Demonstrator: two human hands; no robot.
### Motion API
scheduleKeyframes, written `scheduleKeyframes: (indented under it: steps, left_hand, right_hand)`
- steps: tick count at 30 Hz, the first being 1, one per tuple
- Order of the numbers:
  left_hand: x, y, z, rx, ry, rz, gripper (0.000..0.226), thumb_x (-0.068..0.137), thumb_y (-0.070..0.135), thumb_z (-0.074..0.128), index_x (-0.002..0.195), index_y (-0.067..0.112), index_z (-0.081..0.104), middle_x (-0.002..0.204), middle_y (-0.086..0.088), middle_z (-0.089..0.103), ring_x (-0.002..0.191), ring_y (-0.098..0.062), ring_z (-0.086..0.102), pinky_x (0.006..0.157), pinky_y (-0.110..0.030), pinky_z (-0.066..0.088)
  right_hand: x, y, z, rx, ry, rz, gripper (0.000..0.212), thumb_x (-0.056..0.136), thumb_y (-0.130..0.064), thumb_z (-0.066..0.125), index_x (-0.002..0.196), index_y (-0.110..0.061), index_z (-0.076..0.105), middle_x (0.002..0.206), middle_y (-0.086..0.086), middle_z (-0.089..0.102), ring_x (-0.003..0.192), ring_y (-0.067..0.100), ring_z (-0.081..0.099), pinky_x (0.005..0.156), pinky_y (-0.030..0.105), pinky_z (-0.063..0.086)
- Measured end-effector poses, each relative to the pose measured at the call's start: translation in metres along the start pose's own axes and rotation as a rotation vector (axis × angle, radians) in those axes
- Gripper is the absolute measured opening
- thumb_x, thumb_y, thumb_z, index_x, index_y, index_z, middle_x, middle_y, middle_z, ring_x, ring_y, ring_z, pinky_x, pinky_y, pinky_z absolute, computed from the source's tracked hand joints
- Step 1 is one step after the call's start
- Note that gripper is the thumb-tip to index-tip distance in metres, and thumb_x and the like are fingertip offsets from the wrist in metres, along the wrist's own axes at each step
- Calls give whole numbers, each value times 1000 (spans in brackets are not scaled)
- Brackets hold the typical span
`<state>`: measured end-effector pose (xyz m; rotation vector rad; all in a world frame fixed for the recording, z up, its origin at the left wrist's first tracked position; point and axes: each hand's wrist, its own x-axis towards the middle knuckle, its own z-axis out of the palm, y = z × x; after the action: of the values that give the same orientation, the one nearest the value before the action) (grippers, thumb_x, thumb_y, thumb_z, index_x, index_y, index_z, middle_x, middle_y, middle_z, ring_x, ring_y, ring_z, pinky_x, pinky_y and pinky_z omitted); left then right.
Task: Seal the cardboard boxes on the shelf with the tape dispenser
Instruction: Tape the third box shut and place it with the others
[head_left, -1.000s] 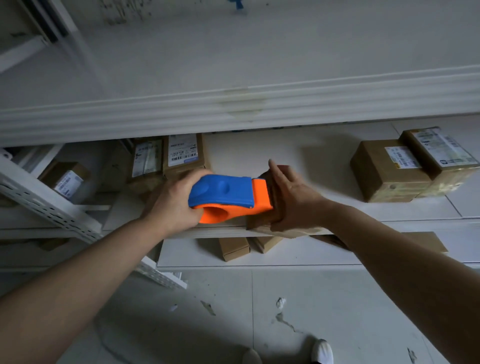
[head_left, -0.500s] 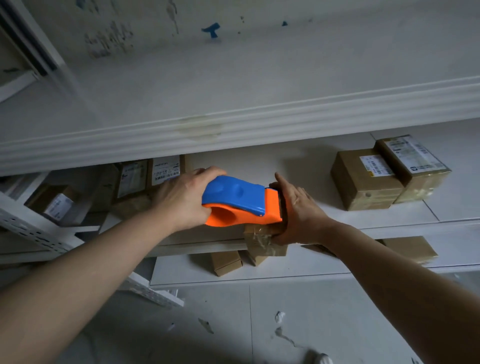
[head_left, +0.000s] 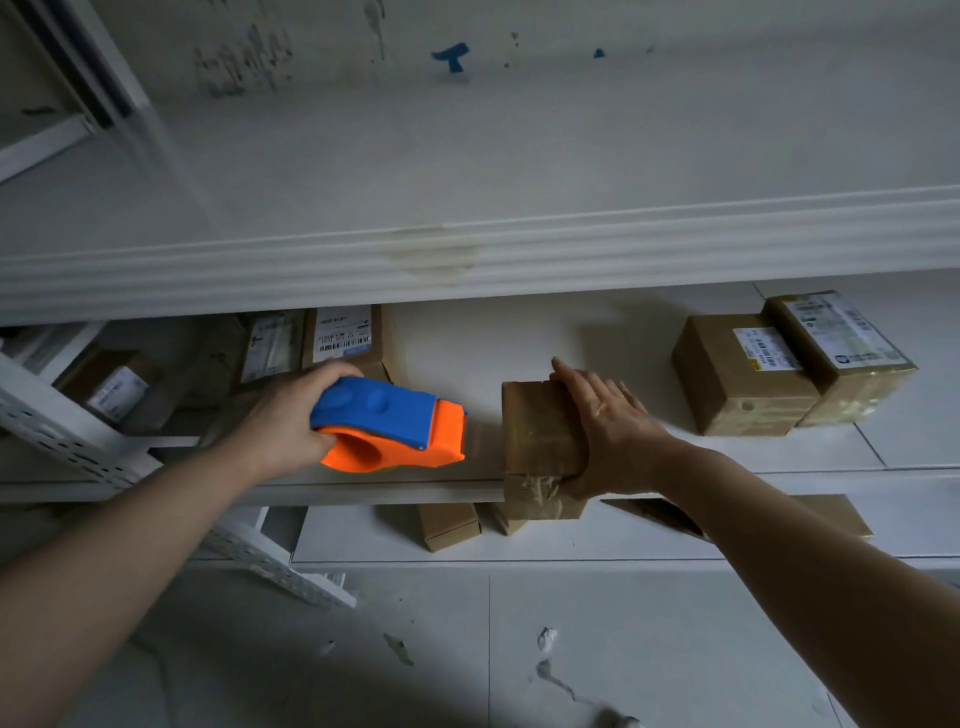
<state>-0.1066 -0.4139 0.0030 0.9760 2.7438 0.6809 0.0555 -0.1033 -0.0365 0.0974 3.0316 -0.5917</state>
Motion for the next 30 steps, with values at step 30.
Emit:
scheduleKeyframes:
  steps: [30]
  left_hand:
    - [-22, -57, -6, -219, -143, 89, 84, 65, 2, 68, 116, 64, 43, 120, 24, 52, 107, 15, 50, 81, -6, 38]
  right_hand:
    - [28, -38, 7, -419, -143, -31, 131, 56, -65, 72, 148, -39, -17, 151, 2, 18, 142, 27, 15, 117, 55, -3]
